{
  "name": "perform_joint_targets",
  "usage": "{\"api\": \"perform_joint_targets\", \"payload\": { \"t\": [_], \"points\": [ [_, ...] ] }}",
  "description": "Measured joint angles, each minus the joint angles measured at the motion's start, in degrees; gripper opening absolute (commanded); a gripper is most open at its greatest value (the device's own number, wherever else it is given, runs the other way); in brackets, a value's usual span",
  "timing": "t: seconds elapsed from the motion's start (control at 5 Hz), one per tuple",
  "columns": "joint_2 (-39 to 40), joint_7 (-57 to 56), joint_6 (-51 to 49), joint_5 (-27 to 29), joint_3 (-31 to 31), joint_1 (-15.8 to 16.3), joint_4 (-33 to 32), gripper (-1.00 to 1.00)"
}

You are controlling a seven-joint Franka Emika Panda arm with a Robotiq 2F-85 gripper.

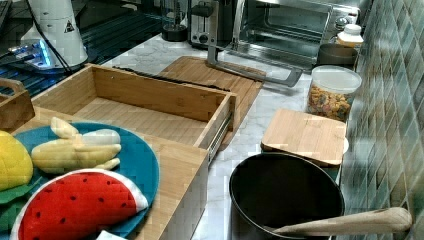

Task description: Close the drawer.

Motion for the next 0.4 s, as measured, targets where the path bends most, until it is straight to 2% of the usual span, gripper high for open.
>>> {"api": "perform_joint_targets", "payload": {
  "t": [0.4],
  "points": [
    [1.0, 0.0, 0.6, 0.0, 0.0, -0.2, -0.3, -1.00]
  ]
}}
